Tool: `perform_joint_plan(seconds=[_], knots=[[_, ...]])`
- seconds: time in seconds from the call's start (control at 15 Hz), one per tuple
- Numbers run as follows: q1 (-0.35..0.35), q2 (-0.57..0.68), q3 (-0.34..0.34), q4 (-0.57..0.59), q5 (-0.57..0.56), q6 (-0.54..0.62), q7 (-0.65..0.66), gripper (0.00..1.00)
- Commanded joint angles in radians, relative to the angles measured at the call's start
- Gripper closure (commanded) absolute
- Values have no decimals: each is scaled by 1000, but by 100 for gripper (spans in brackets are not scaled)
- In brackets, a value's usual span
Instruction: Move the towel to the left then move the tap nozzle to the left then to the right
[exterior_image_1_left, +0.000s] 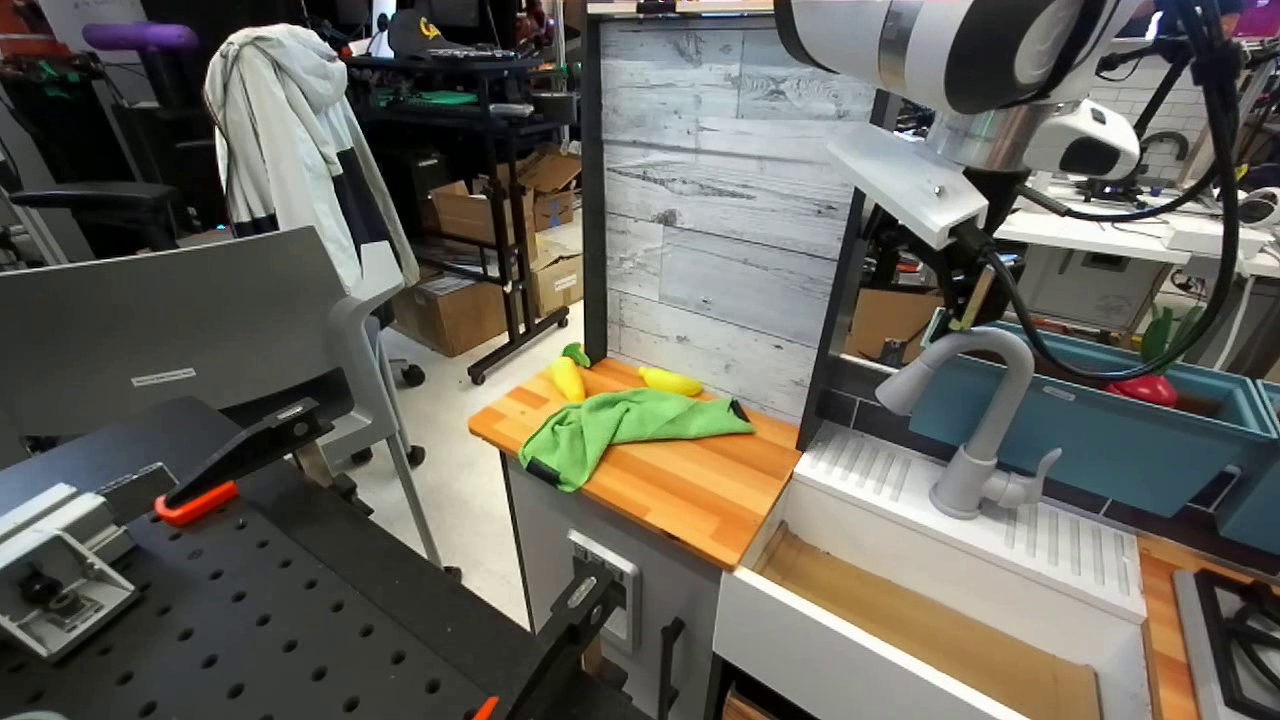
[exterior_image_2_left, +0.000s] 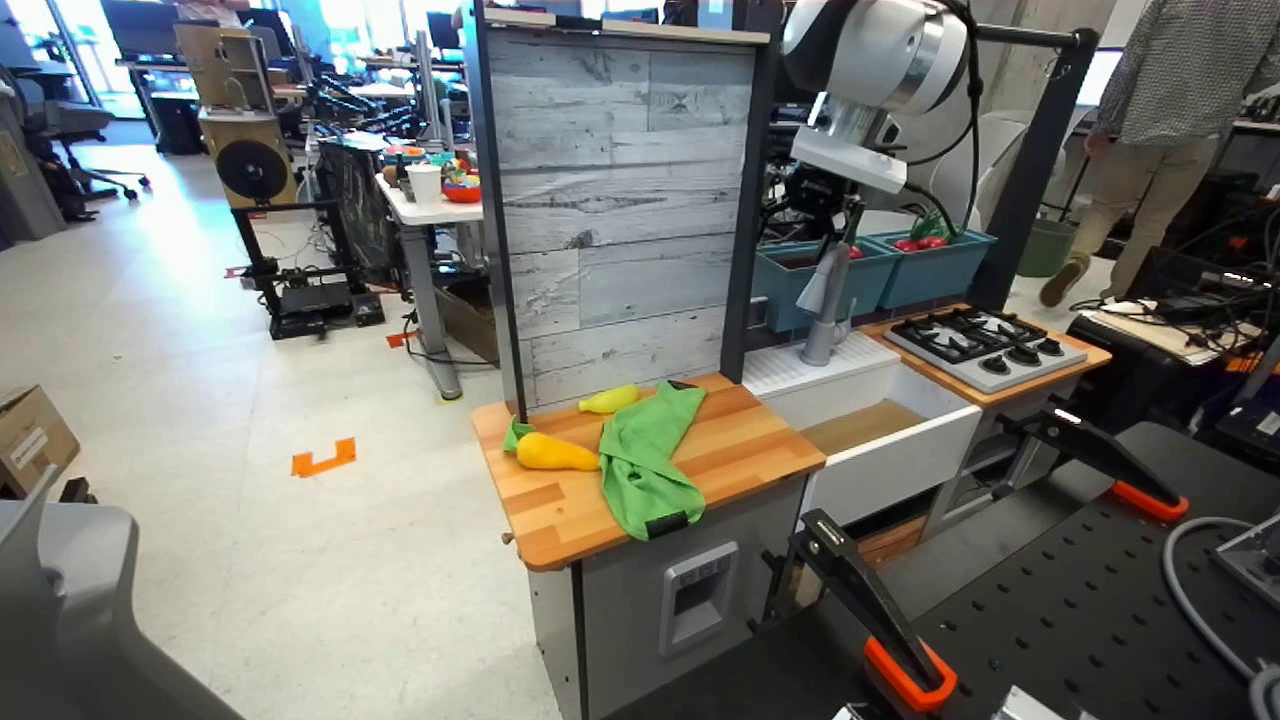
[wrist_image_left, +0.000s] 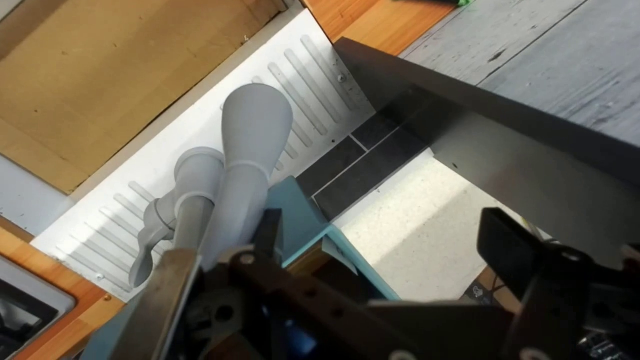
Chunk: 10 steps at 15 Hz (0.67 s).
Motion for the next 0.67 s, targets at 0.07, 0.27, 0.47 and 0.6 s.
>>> perform_joint_plan(seconds=[0.07, 0.27, 0.47, 0.6], knots=[[-36, -139, 18, -228, 28, 103, -96, 0], [-50, -164, 31, -284, 47, 143, -135, 0], [-67, -186, 49, -331, 64, 189, -167, 0], [-85, -205, 67, -356, 82, 208, -191, 0]])
